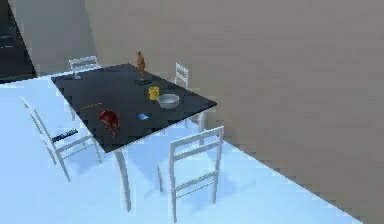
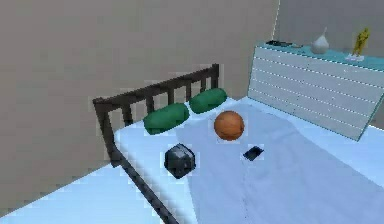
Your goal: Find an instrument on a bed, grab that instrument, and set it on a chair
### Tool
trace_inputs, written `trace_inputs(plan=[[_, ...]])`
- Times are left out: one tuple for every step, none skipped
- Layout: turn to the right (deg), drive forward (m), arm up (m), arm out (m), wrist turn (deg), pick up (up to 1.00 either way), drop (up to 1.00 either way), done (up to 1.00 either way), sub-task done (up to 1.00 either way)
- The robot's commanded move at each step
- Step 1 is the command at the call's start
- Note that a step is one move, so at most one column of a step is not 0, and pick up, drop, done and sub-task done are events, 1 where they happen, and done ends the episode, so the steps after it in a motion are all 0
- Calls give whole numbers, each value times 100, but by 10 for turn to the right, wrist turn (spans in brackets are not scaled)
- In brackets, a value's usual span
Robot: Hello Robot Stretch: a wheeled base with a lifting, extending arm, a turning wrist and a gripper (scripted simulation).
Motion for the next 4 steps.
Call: trace_inputs(plan=[[450, 0, 0, 0, 0, 0, 0, 0, 0], [360, 0, 0, 0, 0, 0, 0, 0, 0], [0, 5, 0, 0, 0, 0, 0, 0, 0], [30, 0, 0, 0, 0, 0, 0, 0, 0]])
